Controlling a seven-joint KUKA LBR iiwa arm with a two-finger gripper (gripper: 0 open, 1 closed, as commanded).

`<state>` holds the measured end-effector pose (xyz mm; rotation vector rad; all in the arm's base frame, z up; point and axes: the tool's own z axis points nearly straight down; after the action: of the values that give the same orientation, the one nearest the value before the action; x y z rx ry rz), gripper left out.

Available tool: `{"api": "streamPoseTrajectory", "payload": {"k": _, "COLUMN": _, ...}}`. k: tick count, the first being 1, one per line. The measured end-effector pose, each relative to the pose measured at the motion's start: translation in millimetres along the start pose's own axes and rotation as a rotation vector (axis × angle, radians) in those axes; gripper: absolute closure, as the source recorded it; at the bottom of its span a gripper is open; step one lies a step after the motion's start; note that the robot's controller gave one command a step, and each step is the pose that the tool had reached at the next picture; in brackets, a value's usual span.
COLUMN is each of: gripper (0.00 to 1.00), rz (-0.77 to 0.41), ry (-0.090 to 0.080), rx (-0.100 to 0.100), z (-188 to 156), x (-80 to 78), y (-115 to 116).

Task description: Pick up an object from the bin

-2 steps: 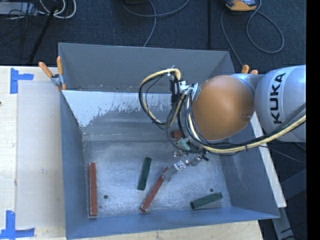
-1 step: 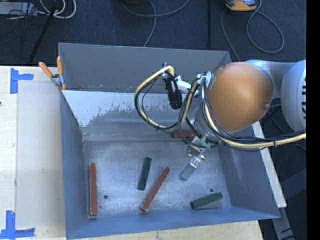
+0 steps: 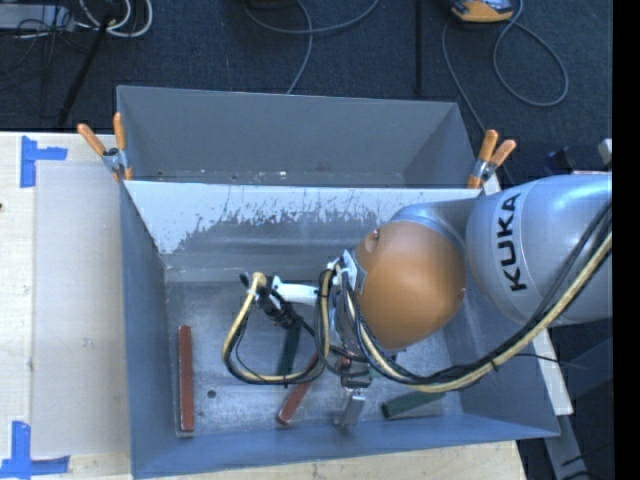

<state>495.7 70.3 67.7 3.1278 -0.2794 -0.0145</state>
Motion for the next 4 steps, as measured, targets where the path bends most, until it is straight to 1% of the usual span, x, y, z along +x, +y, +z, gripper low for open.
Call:
{"api": "streamPoseTrajectory", "payload": {"k": 1, "gripper": 0.00, "rz": 0.195, "ry": 0.004, "rx": 0.003, "z": -16.6, "x": 0.8, "y": -18.7}}
{"api": "streamPoseTrajectory", "payload": {"k": 2, "gripper": 0.00, "rz": 0.176, "ry": 0.007, "rx": -0.001, "z": -2.3, "x": 5.8, "y": -20.7}}
{"api": "streamPoseTrajectory", "payload": {"k": 3, "gripper": 0.00, "rz": 0.125, "ry": 0.016, "rx": 0.007, "z": -3.9, "x": -17.2, "y": -20.7}}
{"api": "streamPoseTrajectory", "payload": {"k": 4, "gripper": 0.00, "rz": 0.275, "ry": 0.011, "rx": 0.005, "z": -3.4, "x": -22.6, "y": -74.3}}
